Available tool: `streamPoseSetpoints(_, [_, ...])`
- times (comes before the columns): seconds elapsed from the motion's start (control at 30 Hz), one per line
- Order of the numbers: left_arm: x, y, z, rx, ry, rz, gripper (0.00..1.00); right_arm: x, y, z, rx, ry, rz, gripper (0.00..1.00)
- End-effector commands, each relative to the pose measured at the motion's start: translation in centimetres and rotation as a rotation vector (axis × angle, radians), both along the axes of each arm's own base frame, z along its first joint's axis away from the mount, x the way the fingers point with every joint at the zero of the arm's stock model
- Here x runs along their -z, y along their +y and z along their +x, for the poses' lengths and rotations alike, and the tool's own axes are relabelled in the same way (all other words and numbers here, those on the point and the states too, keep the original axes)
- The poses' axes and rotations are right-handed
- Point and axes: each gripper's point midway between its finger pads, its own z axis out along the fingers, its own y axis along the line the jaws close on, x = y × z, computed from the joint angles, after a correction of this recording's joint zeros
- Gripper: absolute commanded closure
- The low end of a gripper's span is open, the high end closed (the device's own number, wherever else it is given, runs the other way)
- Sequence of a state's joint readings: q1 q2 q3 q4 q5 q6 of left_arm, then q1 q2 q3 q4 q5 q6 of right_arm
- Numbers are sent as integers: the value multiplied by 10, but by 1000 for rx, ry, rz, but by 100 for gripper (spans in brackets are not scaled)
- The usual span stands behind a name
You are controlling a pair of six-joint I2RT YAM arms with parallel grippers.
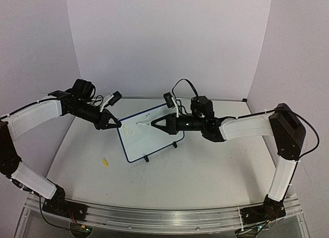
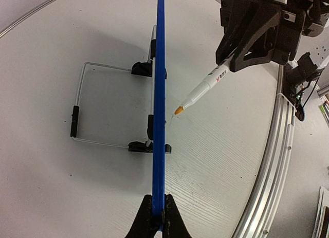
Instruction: Write a sentence on the whiteboard
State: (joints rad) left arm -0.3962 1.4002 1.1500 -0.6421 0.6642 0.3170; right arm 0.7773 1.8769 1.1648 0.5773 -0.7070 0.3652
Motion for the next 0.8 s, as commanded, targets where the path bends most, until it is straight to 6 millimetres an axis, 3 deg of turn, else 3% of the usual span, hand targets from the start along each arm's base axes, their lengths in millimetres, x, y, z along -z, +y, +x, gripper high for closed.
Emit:
streamPoseSetpoints(0.0, [-7,-6,0,24,12,-13,100,-19,8,11,7,-47,52,100])
streamPoseSetpoints(0.77, [-8,-5,0,23,8,-12,100,8,15,20,14,0,-5,100])
